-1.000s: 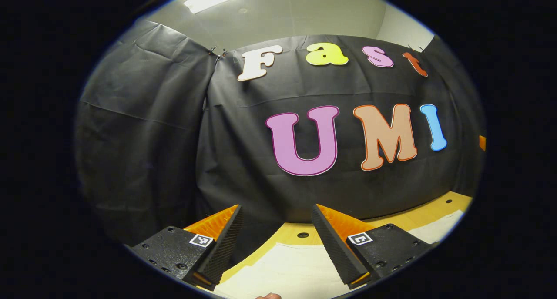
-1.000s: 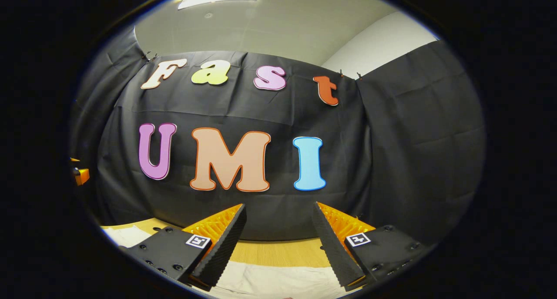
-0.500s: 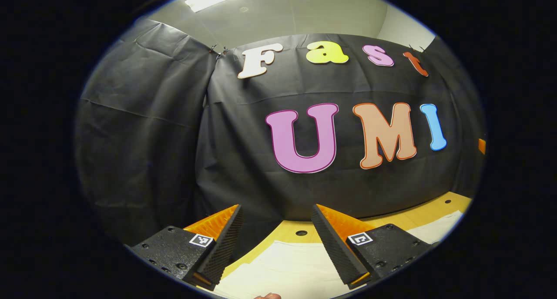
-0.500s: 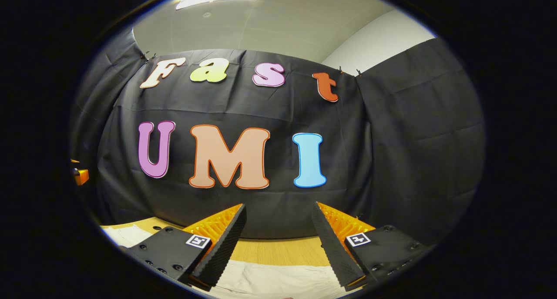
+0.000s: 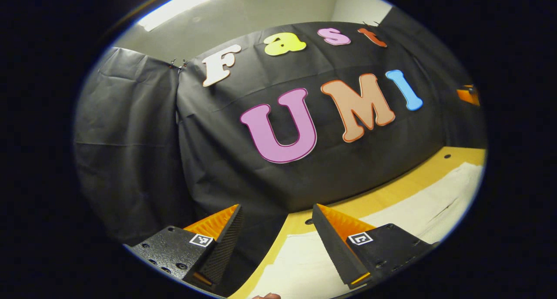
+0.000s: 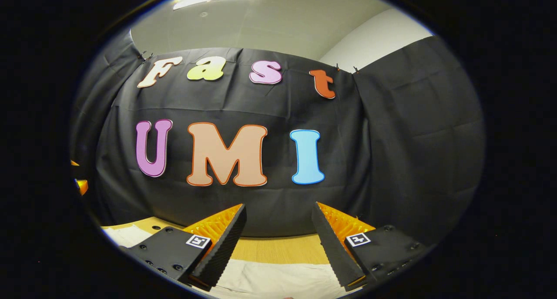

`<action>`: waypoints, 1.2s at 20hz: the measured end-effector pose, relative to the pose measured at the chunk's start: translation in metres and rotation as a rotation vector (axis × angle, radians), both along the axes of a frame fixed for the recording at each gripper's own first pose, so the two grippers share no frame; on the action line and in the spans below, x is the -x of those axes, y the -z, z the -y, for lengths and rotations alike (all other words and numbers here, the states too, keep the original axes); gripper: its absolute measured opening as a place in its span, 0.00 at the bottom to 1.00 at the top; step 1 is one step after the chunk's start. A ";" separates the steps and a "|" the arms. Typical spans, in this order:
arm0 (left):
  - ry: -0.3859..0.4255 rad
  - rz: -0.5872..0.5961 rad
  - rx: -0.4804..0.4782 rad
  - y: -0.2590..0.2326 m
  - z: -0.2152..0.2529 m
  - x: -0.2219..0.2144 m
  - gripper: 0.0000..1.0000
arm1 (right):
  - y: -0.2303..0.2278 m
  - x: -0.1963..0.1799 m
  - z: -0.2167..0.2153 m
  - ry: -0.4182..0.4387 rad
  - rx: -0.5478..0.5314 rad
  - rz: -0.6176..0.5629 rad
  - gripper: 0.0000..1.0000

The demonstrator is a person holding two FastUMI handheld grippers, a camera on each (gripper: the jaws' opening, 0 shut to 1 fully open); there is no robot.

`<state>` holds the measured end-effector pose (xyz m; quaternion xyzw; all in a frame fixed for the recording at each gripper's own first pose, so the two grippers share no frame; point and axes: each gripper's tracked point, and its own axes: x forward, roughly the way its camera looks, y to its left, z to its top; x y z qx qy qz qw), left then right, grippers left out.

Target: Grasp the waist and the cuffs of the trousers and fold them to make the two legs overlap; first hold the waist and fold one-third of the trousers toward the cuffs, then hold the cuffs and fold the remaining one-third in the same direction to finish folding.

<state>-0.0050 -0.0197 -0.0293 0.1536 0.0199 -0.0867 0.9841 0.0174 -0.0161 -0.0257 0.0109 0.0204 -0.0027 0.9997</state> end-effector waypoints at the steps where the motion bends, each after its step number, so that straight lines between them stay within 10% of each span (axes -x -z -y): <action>1: 0.018 -0.007 -0.039 0.007 0.001 0.002 0.96 | 0.002 0.000 -0.001 -0.001 0.001 -0.002 0.97; 24: 0.615 -0.472 -0.790 0.242 -0.005 0.148 0.97 | 0.056 0.014 0.001 -0.016 0.046 -0.095 0.97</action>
